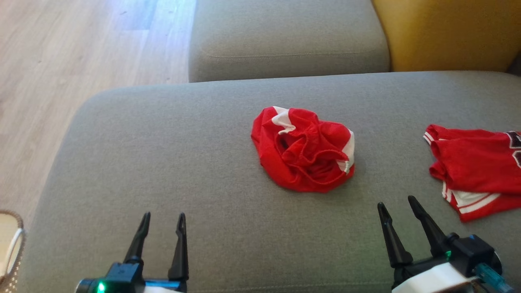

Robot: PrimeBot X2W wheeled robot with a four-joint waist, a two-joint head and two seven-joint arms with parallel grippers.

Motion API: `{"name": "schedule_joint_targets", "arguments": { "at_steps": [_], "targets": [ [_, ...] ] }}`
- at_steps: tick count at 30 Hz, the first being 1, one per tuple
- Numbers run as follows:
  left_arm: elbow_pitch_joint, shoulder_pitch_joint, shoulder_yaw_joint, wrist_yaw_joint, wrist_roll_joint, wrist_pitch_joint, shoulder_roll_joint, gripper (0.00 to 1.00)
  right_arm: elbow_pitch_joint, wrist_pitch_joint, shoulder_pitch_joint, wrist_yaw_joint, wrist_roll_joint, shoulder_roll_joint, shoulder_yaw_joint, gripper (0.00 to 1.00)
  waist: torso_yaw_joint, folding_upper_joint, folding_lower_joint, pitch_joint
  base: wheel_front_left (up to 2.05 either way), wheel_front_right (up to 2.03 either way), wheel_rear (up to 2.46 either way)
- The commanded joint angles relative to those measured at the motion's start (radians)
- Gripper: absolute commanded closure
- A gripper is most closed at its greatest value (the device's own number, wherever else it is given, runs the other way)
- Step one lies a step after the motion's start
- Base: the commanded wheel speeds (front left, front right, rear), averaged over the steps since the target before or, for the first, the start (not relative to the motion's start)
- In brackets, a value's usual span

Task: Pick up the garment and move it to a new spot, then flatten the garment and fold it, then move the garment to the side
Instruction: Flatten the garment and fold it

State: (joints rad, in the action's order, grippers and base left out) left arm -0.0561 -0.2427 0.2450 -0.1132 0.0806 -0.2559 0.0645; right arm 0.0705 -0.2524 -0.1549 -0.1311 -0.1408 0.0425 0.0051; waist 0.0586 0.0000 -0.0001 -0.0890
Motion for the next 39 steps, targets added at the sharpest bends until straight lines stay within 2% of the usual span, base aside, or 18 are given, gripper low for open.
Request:
{"name": "schedule_joint_targets", "arguments": {
  "at_steps": [1,7,8,11,12,18,28,31,35,39],
  "targets": [
    [-0.016,0.033,-0.028,0.01,0.011,-0.006,-0.01,0.0,-0.029,-0.009,0.031,0.0,0.004,0.008,0.024,0.0,-0.013,0.0,0.0001,0.003,0.0,0.0,0.0],
    [0.071,0.122,0.053,0.095,0.058,-0.006,-0.013,0.0,-0.035,-0.009,0.047,0.0,0.018,0.008,0.016,0.0,-0.074,0.0,0.0001,0.032,0.0,0.0,0.0],
    [0.071,0.122,0.053,0.095,0.058,-0.006,-0.013,0.0,-0.035,-0.009,0.047,0.0,0.018,0.008,0.016,0.0,-0.074,0.0,0.0001,0.032,0.0,0.0,0.0],
    [0.151,0.215,0.135,0.159,0.095,0.005,-0.014,0.0,-0.041,-0.009,0.061,0.0,0.026,0.008,0.008,0.0,-0.115,0.0,0.0001,0.062,0.0,0.0,0.0],
    [0.194,0.287,0.19,0.183,0.128,0.01,-0.014,0.0,-0.046,-0.009,0.071,0.0,0.031,0.008,0.007,0.0,-0.146,0.0,0.0001,0.084,0.0,0.0,0.0],
    [0.353,0.511,0.323,0.202,0.205,0.052,-0.014,0.0,-0.056,-0.009,0.105,0.0,0.031,0.008,0.011,0.0,-0.24,0.0,0.0001,0.174,0.0,0.0,0.0],
    [0.542,0.789,0.46,0.18,0.276,0.116,-0.014,0.0,-0.067,-0.009,0.17,0.0,-0.004,0.008,0.016,0.0,-0.361,0.0,0.0001,0.301,0.0,0.0,0.0],
    [0.587,0.835,0.482,0.16,0.294,0.13,-0.014,0.0,-0.07,-0.009,0.18,0.0,-0.014,0.008,0.017,0.0,-0.385,0.0,0.0001,0.322,0.0,0.0,0.0],
    [0.654,0.887,0.493,0.105,0.288,0.146,-0.014,0.0,-0.076,-0.009,0.193,0.0,-0.027,0.008,0.019,0.0,-0.409,0.0,0.0001,0.344,0.0,0.0,0.0],
    [0.696,0.924,0.497,0.09,0.294,0.14,-0.014,0.0,-0.082,-0.009,0.2,0.0,-0.037,0.008,0.019,0.0,-0.422,0.0,0.0001,0.361,0.0,0.0,0.0]
  ]
}}
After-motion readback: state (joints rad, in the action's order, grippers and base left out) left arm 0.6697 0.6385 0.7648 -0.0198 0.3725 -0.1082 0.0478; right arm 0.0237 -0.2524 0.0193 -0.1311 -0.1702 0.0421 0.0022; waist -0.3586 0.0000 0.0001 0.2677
